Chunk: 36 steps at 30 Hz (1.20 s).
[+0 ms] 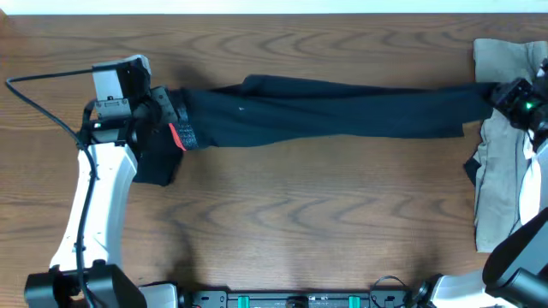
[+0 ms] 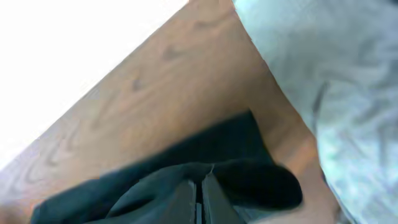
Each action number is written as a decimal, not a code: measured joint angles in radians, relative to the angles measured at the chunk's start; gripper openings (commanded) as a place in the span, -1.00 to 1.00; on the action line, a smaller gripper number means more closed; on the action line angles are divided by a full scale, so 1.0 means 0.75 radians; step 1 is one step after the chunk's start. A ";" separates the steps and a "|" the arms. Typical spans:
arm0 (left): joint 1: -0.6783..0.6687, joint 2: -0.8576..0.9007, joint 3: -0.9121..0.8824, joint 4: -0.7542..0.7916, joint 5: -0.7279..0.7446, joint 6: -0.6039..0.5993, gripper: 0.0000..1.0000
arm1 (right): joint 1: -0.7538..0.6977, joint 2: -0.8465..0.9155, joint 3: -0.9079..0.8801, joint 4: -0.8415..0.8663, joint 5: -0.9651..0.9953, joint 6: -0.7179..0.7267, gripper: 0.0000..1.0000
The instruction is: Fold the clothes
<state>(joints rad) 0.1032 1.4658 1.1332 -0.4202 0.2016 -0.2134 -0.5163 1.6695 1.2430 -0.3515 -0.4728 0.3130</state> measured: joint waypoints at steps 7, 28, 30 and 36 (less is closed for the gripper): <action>0.000 0.095 0.000 0.106 -0.039 -0.035 -0.88 | 0.040 0.172 0.000 0.104 0.009 0.061 -0.98; 0.001 0.285 0.051 0.181 -0.019 -0.140 0.28 | 0.003 0.313 0.002 0.041 -0.028 0.050 0.28; 0.001 0.276 0.091 0.110 -0.018 -0.139 0.28 | -0.018 0.313 0.002 -0.024 -0.030 0.026 0.30; 0.001 0.141 0.189 -0.096 -0.007 -0.133 0.29 | -0.045 0.313 0.002 -0.074 0.004 -0.052 0.25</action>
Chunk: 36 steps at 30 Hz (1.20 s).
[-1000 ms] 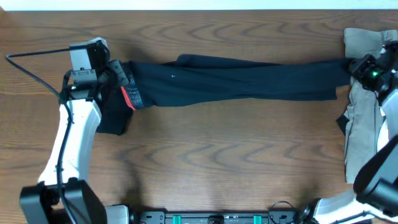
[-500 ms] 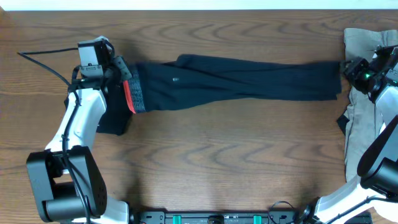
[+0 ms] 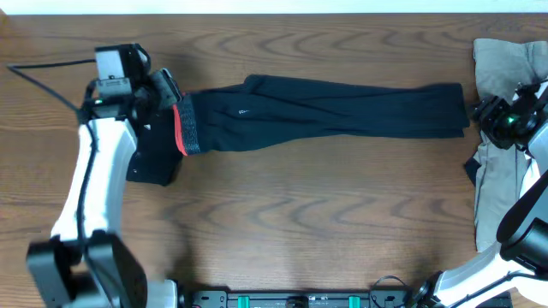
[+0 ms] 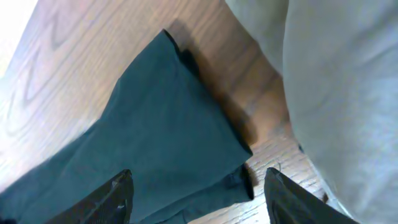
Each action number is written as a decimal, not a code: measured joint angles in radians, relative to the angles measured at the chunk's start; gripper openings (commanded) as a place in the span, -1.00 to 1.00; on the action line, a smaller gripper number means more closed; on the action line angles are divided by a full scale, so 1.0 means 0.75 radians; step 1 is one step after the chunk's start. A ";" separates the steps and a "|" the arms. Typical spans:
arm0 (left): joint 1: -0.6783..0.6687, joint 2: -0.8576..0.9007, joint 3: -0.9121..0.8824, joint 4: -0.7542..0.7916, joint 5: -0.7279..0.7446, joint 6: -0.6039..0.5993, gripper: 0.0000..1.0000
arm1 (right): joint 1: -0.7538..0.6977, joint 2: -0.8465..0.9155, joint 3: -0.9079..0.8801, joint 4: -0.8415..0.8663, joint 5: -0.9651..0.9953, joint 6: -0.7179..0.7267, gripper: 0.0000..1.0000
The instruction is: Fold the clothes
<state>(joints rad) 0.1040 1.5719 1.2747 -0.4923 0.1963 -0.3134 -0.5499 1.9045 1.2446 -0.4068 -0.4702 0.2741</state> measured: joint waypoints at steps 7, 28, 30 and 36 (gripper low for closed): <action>0.000 -0.314 0.044 -0.280 0.005 0.010 0.30 | 0.058 0.068 0.000 0.040 0.104 -0.039 0.25; 0.000 -0.796 0.049 -0.538 0.003 0.044 0.39 | 0.135 0.186 0.023 -0.023 0.152 -0.149 -0.97; 0.000 -0.784 0.049 -0.546 0.003 0.044 0.39 | 0.124 0.175 0.023 -0.048 0.150 -0.140 -0.97; 0.000 -0.777 0.049 -0.559 0.003 0.044 0.39 | 0.045 -0.009 0.008 -0.073 0.178 -0.131 -0.98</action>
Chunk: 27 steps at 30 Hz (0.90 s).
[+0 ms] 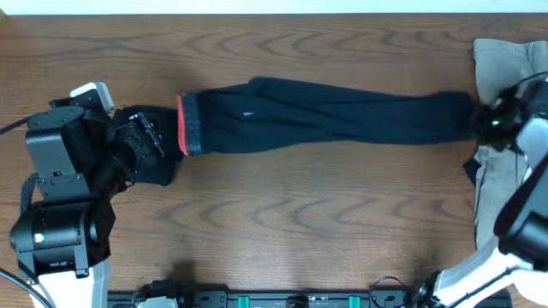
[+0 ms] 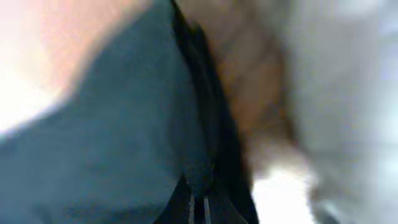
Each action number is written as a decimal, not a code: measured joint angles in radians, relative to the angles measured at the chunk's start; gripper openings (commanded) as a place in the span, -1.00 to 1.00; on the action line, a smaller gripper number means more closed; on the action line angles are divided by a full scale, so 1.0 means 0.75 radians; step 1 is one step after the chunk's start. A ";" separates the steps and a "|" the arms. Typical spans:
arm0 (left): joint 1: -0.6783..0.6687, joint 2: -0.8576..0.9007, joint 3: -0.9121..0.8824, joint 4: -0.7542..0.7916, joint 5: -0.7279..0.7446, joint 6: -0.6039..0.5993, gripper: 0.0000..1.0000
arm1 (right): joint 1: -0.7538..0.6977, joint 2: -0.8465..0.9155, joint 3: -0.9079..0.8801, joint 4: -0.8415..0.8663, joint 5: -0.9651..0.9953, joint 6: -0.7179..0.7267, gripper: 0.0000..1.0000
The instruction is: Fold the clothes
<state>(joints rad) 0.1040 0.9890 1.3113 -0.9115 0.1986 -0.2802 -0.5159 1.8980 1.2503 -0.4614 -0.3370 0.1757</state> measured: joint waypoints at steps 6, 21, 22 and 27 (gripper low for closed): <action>0.000 0.000 0.000 -0.003 0.001 0.000 0.39 | -0.055 -0.361 0.002 -0.011 -0.003 0.001 -0.97; 0.000 0.000 0.000 0.002 0.001 0.000 0.40 | 0.570 -0.397 0.007 -0.123 -0.065 -0.006 -0.97; 0.000 0.000 0.000 0.001 0.000 0.000 0.40 | 0.618 -0.388 0.007 -0.123 -0.063 -0.006 -0.98; 0.000 0.000 0.000 -0.004 0.000 0.000 0.40 | 0.841 -0.315 0.007 -0.097 -0.049 -0.006 -0.98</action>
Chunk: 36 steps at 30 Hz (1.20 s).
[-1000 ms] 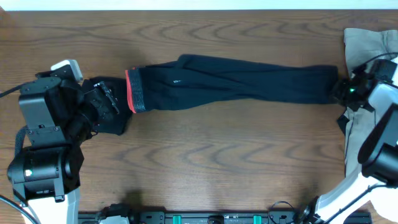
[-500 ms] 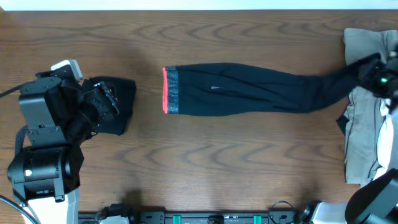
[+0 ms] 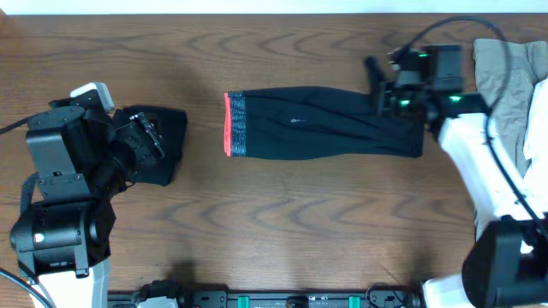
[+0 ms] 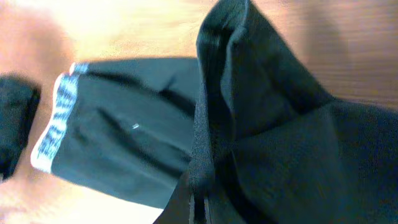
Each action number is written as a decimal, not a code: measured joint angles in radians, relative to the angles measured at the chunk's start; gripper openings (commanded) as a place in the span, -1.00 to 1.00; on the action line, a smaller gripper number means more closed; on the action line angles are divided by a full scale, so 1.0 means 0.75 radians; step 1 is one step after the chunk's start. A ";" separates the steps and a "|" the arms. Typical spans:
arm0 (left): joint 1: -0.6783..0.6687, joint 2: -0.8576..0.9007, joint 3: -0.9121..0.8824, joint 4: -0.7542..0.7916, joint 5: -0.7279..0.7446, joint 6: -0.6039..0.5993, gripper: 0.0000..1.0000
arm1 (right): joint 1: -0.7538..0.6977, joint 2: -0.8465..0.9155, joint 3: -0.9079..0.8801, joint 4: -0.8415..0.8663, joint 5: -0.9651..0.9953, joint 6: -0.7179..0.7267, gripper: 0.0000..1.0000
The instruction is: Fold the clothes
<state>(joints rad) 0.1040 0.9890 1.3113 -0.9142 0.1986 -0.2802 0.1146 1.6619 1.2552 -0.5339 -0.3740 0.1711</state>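
Dark pants [image 3: 317, 128] with a red waistband [image 3: 235, 125] lie across the table's middle. My right gripper [image 3: 383, 94] is shut on their cuff end and holds it lifted above the leg part, so the right end is doubled back. The right wrist view shows the hem pinched in the right gripper [image 4: 198, 208], with the pants [image 4: 124, 137] and waistband [image 4: 55, 127] lying below. My left gripper [image 3: 144, 141] rests at the far left, apart from the pants; its jaw state is not visible.
A small dark folded garment [image 3: 167, 137] lies right beside the left gripper. A beige garment [image 3: 505, 73] is piled at the table's right edge, under the right arm. A white strip runs along the far table edge.
My right gripper, shut on the cuff end, has moved from the right edge to over the pants' right part. The waistband now lies further right. The left arm has not moved.
At first both grippers held the pants stretched, left at the waistband, right at the cuffs. Then the right gripper was open beside the flat cuffs. Then the left arm stood drawn back and the right was shut on the cuff, now carried leftward.
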 measured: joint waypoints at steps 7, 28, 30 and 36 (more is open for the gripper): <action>0.000 0.000 0.000 -0.013 0.001 0.000 0.40 | 0.213 0.174 0.000 0.062 0.009 0.010 -0.98; 0.000 0.125 0.000 -0.190 0.007 0.000 0.41 | 0.289 0.201 -0.002 0.096 0.069 0.031 0.10; -0.001 0.180 0.000 -0.200 0.036 0.000 0.42 | 0.243 0.194 -0.002 0.093 0.075 0.038 0.12; -0.045 0.415 0.000 -0.177 0.193 0.000 0.42 | 0.001 0.090 -0.002 0.052 0.015 0.051 0.14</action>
<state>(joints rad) 0.0700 1.3003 1.3113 -1.0470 0.3431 -0.2802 0.1150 1.7294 1.2537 -0.4946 -0.3630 0.2096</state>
